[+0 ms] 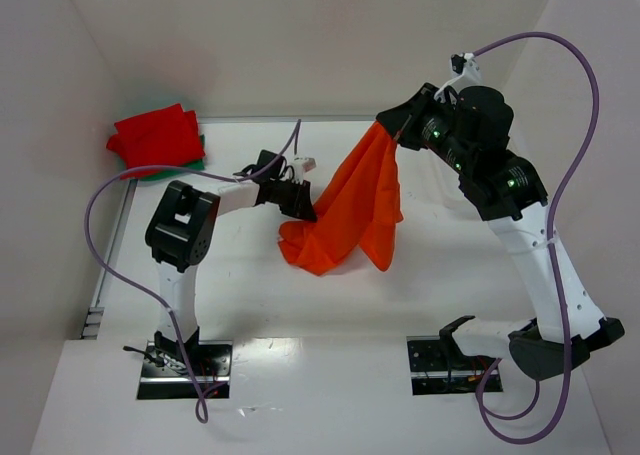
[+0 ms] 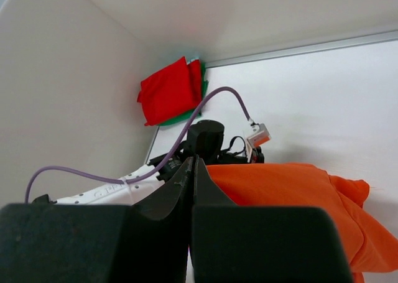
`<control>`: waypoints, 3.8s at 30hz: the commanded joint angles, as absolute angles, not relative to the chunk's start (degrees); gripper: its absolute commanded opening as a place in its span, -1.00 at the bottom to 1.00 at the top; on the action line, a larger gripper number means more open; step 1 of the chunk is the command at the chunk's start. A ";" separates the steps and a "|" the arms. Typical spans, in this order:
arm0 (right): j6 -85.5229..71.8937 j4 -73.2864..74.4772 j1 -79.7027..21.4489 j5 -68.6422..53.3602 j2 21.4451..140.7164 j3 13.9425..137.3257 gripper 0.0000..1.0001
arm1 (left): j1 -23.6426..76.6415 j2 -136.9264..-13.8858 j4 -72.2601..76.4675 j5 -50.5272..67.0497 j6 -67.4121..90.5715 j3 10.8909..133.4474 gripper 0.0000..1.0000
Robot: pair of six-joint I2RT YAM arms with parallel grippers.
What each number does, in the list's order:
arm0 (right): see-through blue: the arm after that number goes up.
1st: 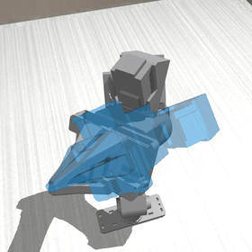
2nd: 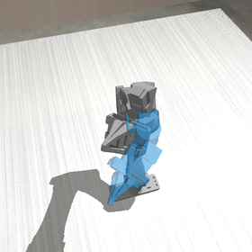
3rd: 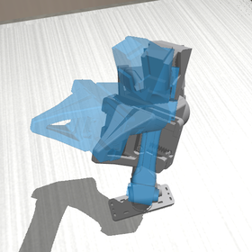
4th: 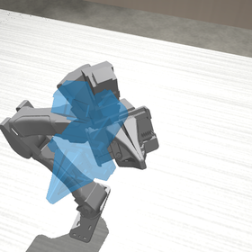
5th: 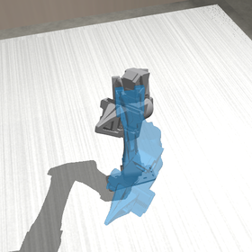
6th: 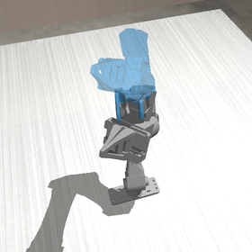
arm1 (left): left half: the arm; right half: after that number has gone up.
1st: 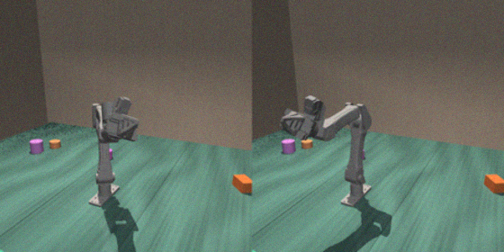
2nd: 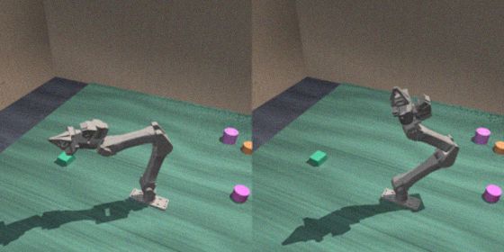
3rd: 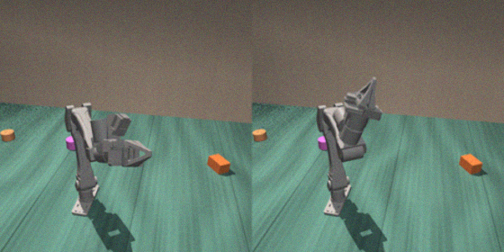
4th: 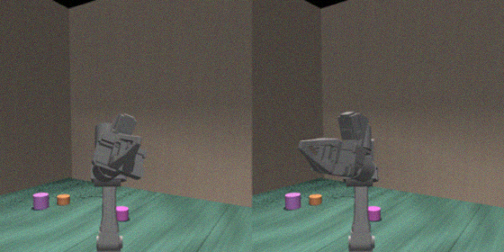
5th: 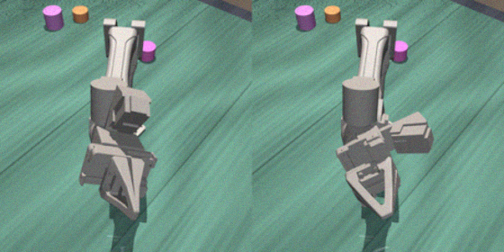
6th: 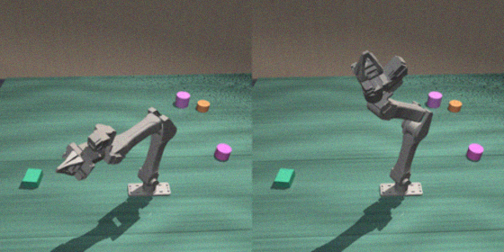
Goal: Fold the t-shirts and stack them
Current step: Flatten out the tshirt
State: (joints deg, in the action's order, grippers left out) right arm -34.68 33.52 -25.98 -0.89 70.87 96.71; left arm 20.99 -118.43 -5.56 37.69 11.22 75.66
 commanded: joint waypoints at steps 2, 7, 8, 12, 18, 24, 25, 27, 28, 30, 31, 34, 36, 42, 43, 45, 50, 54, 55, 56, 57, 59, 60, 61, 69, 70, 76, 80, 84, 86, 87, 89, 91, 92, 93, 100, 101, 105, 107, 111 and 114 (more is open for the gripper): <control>-34.72 29.79 -25.75 -0.62 70.84 96.68 -1.00 | 21.27 -119.36 -5.27 38.24 11.42 77.87 -0.78; -33.49 30.49 -25.75 2.71 71.36 97.73 -1.00 | 20.31 -113.76 -4.22 28.16 14.93 77.18 -1.00; -32.62 30.50 -25.75 3.33 71.98 98.26 -1.00 | 19.43 -112.08 -4.22 26.91 15.72 76.38 -1.00; -31.11 31.02 -25.14 7.20 73.12 100.19 -1.00 | 12.85 -102.77 -5.00 23.73 17.40 76.55 -1.00; -31.11 28.31 -21.71 6.15 73.13 97.30 -1.00 | 1.07 -93.72 -13.96 19.95 12.49 80.33 -1.00; -31.11 28.30 -21.71 4.67 70.05 95.72 -1.00 | -0.44 -82.90 -17.40 15.39 10.72 81.04 -1.00; -31.11 28.30 -21.71 3.96 69.53 94.32 -1.00 | -0.44 -81.40 -17.40 14.86 10.72 80.51 -1.00; -31.11 27.51 -21.71 0.80 67.17 91.95 -1.00 | -0.96 -76.74 -17.93 12.93 10.72 79.81 -1.00; -31.11 26.73 -21.71 0.27 66.37 90.54 -1.00 | -0.97 -75.16 -18.45 12.14 10.72 79.11 -1.00; -31.11 26.72 -21.71 -2.10 63.91 87.02 -1.00 | -0.97 -70.50 -20.12 10.82 10.72 79.10 -1.00; -31.11 26.72 -21.71 -3.33 62.94 84.92 -1.00 | -0.97 -69.10 -20.82 10.81 10.72 79.10 -1.00; -31.11 26.72 -21.71 -7.64 58.37 81.93 -1.00 | -0.97 -60.24 -23.20 10.28 12.74 77.62 -1.00; -32.51 26.72 -21.71 -10.27 54.43 80.86 -1.00 | -0.97 -56.01 -24.52 10.81 13.96 76.38 -1.00; -35.77 29.35 -21.71 -15.47 48.35 79.03 -1.00 | -0.97 -47.11 -32.95 11.34 14.68 79.45 -1.00; -35.77 29.88 -21.71 -14.25 47.73 78.40 -1.00 | -0.97 -48.41 -33.65 11.34 14.68 79.98 -1.00; -35.77 30.40 -21.71 -11.53 47.72 75.78 -1.00 | -0.97 -52.01 -33.14 10.55 15.21 78.85 -1.00; -35.16 25.86 -21.18 -9.58 53.16 66.47 -1.00 | -0.97 -62.65 -28.06 16.25 15.73 74.98 -1.00; -36.65 19.18 -20.66 -8.79 59.40 58.72 -1.00 | -0.97 -74.23 -25.59 18.19 14.95 73.74 -1.00; -36.65 18.46 -20.65 -8.09 60.72 58.10 -1.00 | -0.97 -76.18 -24.71 18.72 14.94 73.74 -1.00; -37.26 17.94 -19.87 -6.78 62.04 58.10 -1.00 | -0.97 -78.20 -24.09 18.72 14.94 74.35 -0.99; -37.27 16.36 -19.34 -6.77 64.31 57.40 -1.00 | -0.97 -82.49 -24.08 18.72 14.33 74.36 -0.99; -37.27 15.56 -18.19 -4.06 66.61 57.30 -0.98 | -0.97 -87.08 -23.55 19.24 13.80 77.33 -0.92; -36.66 14.86 -17.32 -3.43 69.32 57.30 -0.95 | -0.97 -91.54 -23.55 19.25 13.28 78.30 -0.92; -36.65 13.55 -17.31 -3.43 70.74 57.30 -0.95 | -0.97 -93.50 -23.55 19.25 13.27 79.35 -0.92; -34.80 9.92 -13.89 -0.88 85.86 65.56 0.12 | -0.97 -105.03 -23.55 17.58 12.74 87.80 0.36; -34.28 10.45 -13.89 -0.88 85.87 65.57 0.40 | -0.97 -105.03 -23.55 16.88 12.74 88.41 0.54; -34.28 13.69 -13.89 -2.54 80.34 62.94 1.00 | -0.97 -98.38 -24.26 13.28 14.23 85.88 0.99; -36.38 19.06 -13.89 -4.48 75.33 58.90 1.00 | -0.97 -90.72 -24.26 13.27 16.61 78.86 0.99; -41.12 23.55 -15.20 -6.76 69.45 50.74 1.00 | -0.97 -80.80 -23.73 11.17 21.00 70.24 0.99; -44.80 24.08 -16.43 -8.53 65.59 47.57 1.00 | -0.97 -77.97 -23.20 11.16 22.40 67.25 0.99; -46.04 24.08 -18.52 -9.31 64.52 44.24 1.00 | -0.97 -75.87 -23.20 11.16 22.41 64.89 0.99; -49.38 24.78 -21.43 -8.62 63.02 41.06 1.00 | -0.97 -75.15 -23.20 11.69 22.41 63.20 0.99; -50.97 26.18 -26.33 -6.26 63.02 40.43 1.00 | -0.97 -74.53 -24.52 11.69 22.41 62.67 0.99; -51.59 26.80 -27.59 -5.54 63.97 39.65 0.97 | -0.97 -74.53 -24.52 11.69 22.41 62.67 0.99; -52.20 28.81 -28.47 -5.02 66.07 39.64 0.90 | -0.97 -75.23 -25.13 11.69 22.41 62.67 0.99; -53.61 33.84 -31.99 -0.44 69.26 37.44 0.82 | -0.97 -75.32 -25.66 11.08 21.88 62.58 0.99; -54.22 33.84 -31.99 -0.44 69.26 36.66 0.80 | -0.97 -75.32 -25.66 11.07 21.88 62.58 0.99; -55.90 34.54 -31.99 1.05 69.26 35.60 0.74 | -0.97 -74.27 -26.19 10.28 22.50 61.96 0.99; -56.43 34.54 -31.99 1.05 70.83 34.20 0.71 | -0.97 -74.27 -26.19 10.28 23.03 61.35 0.99; -56.95 32.08 -31.99 0.44 71.89 33.66 0.57 | -0.97 -74.27 -26.72 9.76 23.03 61.35 0.99; -56.95 31.55 -31.99 1.58 73.39 34.37 0.41 | -0.97 -74.27 -27.77 6.95 24.77 60.73 0.99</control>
